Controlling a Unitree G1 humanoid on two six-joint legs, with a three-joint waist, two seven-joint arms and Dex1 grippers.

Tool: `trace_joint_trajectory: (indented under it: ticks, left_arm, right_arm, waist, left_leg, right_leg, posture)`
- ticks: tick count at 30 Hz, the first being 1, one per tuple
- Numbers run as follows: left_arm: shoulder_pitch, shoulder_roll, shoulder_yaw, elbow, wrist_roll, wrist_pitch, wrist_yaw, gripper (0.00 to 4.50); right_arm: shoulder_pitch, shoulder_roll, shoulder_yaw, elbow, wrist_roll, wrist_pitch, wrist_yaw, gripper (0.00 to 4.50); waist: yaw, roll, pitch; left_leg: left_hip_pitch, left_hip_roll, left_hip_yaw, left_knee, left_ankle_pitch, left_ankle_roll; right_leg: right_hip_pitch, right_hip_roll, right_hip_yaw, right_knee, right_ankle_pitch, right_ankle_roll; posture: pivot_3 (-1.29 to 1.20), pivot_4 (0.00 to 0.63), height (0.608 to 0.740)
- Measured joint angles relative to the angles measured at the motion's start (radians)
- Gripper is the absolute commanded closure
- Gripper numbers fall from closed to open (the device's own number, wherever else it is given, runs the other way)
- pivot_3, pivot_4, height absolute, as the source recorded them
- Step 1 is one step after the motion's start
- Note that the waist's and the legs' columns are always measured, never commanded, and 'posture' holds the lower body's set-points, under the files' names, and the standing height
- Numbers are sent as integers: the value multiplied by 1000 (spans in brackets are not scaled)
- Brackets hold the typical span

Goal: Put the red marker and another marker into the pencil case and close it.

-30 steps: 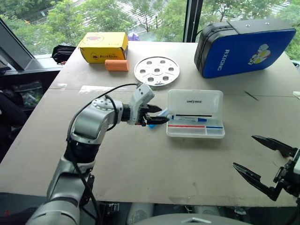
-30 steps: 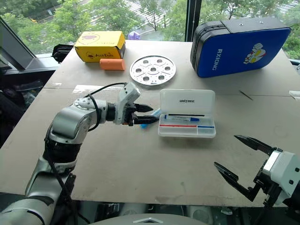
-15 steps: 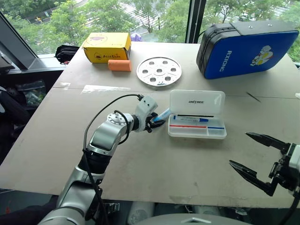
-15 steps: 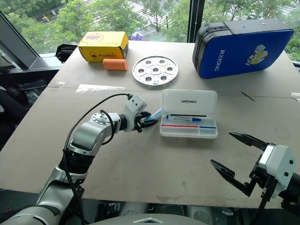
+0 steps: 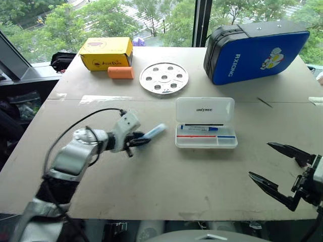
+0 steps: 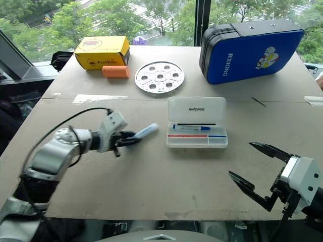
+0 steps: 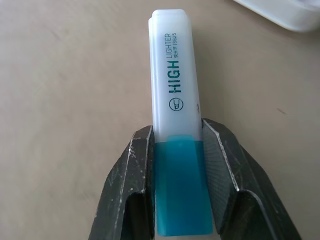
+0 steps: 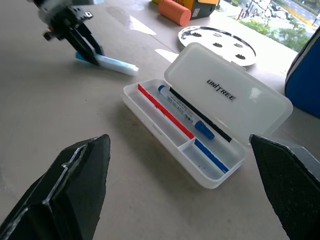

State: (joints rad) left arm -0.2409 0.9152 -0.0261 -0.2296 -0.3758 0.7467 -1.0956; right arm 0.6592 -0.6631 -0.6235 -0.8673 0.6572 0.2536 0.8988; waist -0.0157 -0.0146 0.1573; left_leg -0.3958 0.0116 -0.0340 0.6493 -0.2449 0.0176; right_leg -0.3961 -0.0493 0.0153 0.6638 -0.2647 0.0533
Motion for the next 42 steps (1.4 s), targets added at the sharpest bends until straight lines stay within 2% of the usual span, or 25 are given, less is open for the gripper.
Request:
trace_joint_trajectory:
  ticks: [3,7,10,16,27,35,37,38,40,41,42]
  left_arm:
    - [-76,12,21,-98,-130,17,-120,3758]
    - [-223,-70,-75,-101,-133,21,-121,3758]
    - [-378,-170,-231,-40,-65,5,-114,3758]
    - [-543,-285,-424,142,86,-28,-100,3758]
    - [-597,-395,-534,268,210,-78,-102,3758]
    - [-620,-460,-534,325,248,-105,-109,3758]
    - [-620,-470,-535,329,255,-108,-112,2715]
    - [-620,-476,-537,333,257,-117,-115,2483]
    - [-621,-482,-542,342,267,-132,-121,1659]
    - [-621,-484,-544,351,274,-141,-124,1009]
    - [-620,-484,-544,352,276,-142,-125,731]
  right_arm:
    - [-17,-11,3,26,4,-12,40,0]
    - [-5,-17,2,33,11,-23,77,0]
    - [4,-21,-4,32,17,-24,94,0]
    - [42,-18,-21,21,21,-26,116,0]
    - [79,19,-24,-35,16,-28,73,0]
    - [120,41,-24,-71,13,-27,36,0]
    - [122,43,-24,-74,13,-27,32,0]
    - [122,44,-24,-75,13,-27,31,0]
    - [130,47,-24,-80,13,-27,28,0]
    - [141,51,-26,-82,13,-27,27,0]
    - [143,51,-27,-83,13,-27,27,0]
  waist:
    - [41,3,1]
    - [54,1,0]
    - [51,-1,0]
    - [23,0,0]
    - [28,0,1]
    - [28,0,0]
    - [28,0,0]
    - [28,0,0]
    - [28,0,0]
    - [28,0,0]
    - [28,0,0]
  left_leg:
    - [-2,-5,-1,3,0,0]
    - [-2,-7,1,6,0,0]
    - [-3,-9,2,6,0,1]
    - [-2,-6,1,5,-2,3]
    - [-2,-6,0,5,-2,3]
    - [-2,-6,0,5,-2,3]
    - [-2,-6,0,5,-2,3]
    - [-2,-6,0,5,-2,3]
    - [-2,-6,0,5,-2,3]
    - [-2,-6,0,5,-2,3]
    - [-2,-6,0,5,-2,3]
  right_leg:
    - [2,-6,-3,-1,0,0]
    - [4,-5,0,-2,0,1]
    - [4,-4,0,-2,0,1]
    - [3,1,-2,-1,0,1]
    - [2,0,0,-1,0,1]
    - [2,0,0,-1,0,1]
    - [2,0,0,-1,0,1]
    - [2,0,0,-1,0,1]
    - [2,0,0,-1,0,1]
    - [2,0,0,-1,0,1]
    - [2,0,0,-1,0,1]
  posture:
    - [0,150,740]
    - [0,150,740]
    - [0,150,740]
    - [0,150,740]
    - [0,150,740]
    - [0,150,740]
    - [0,150,740]
    - [0,150,740]
    - [0,150,740]
    - [0,150,740]
    - [0,150,740]
